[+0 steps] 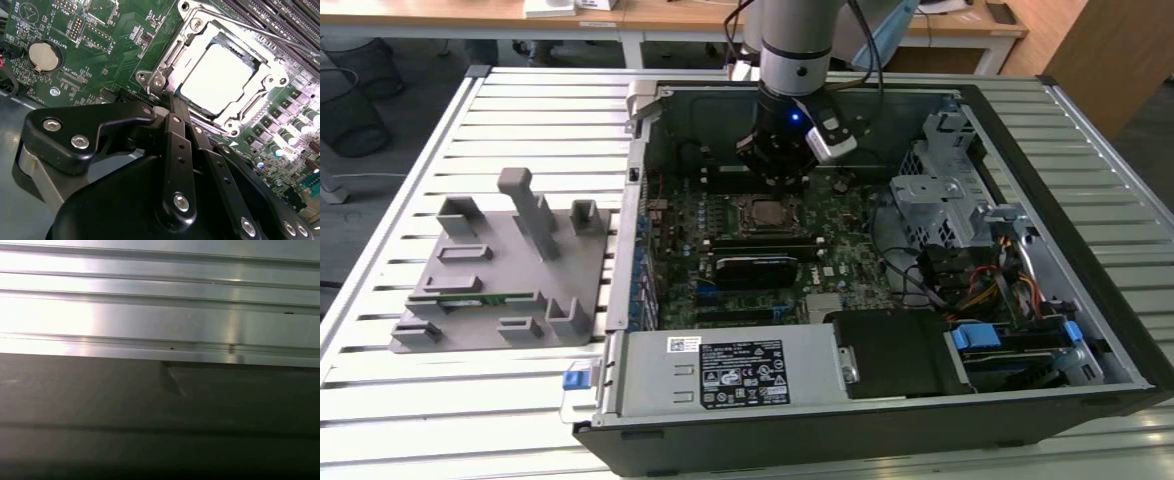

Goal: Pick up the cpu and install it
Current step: 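Install the first cpu locking lever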

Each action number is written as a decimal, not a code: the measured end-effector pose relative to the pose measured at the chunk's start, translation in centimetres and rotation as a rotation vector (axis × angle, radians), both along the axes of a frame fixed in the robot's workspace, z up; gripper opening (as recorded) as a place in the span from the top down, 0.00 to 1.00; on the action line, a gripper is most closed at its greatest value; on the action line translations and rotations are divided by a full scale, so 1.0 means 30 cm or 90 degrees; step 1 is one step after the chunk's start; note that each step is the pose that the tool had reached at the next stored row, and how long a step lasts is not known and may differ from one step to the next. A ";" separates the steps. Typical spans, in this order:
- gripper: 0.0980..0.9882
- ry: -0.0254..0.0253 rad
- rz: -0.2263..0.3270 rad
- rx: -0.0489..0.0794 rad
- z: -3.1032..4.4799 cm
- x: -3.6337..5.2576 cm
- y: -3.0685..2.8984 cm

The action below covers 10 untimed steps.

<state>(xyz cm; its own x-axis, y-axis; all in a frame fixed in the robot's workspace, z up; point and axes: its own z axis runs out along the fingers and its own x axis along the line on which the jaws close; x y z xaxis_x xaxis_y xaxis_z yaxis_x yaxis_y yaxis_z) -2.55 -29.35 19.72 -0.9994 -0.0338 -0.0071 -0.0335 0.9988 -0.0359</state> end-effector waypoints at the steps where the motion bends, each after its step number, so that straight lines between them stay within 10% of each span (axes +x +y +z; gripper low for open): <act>1: 0.99 0.0001 0.000 -0.001 -0.001 0.000 0.000; 10: 0.99 0.0001 0.000 0.007 -0.008 0.000 0.003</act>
